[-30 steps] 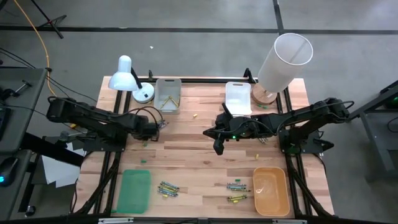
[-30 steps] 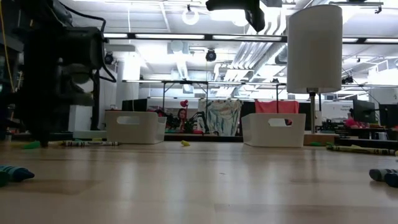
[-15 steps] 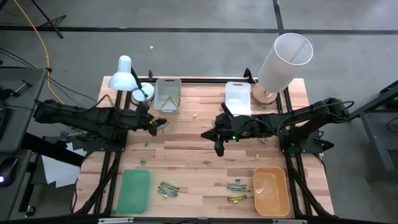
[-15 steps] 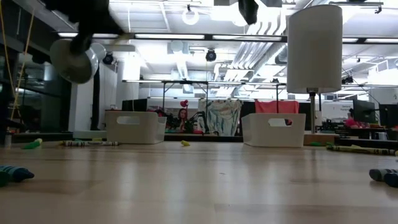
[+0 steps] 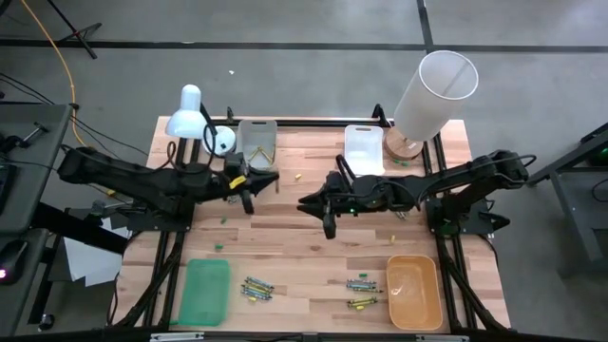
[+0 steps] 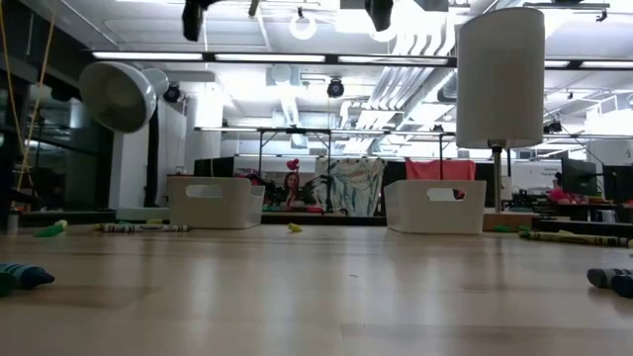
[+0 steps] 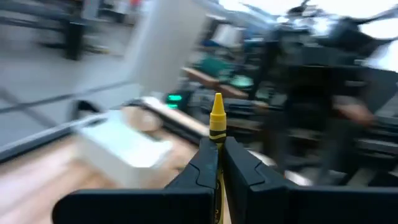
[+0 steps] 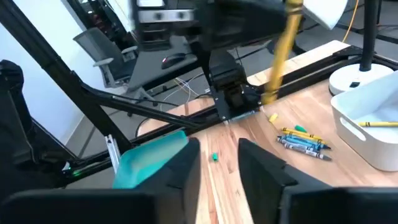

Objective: Sort crayons
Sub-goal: Put the yellow crayon into the gray bin

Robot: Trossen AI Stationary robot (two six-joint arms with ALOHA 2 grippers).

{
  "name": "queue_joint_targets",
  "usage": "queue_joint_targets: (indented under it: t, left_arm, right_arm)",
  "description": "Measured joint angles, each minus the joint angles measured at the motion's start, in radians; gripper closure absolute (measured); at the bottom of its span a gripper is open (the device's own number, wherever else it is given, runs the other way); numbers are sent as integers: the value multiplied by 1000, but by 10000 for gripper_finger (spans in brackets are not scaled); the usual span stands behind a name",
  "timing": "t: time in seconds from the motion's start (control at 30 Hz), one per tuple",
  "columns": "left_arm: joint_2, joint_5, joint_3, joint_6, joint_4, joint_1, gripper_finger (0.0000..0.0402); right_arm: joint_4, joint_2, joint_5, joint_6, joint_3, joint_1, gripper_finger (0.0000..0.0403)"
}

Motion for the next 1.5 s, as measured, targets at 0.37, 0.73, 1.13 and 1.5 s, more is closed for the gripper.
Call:
queue_joint_targets:
  t: [0.37,0.73,1.13,1.5]
  left_arm:
    - [137,-79,225,-196,-656,296,401]
    - [509,53,341,-192,-942,591,402]
    - [638,198,341,-184,-940,665,346]
    - [455,301,341,-176,-908,659,238]
  right_arm:
    - [-78,-66,2,0,0,1,269]
    - [-106,-71,47,27,0,37,269]
    - [-106,-71,94,27,0,53,269]
    - [-110,-71,94,4,0,46,269]
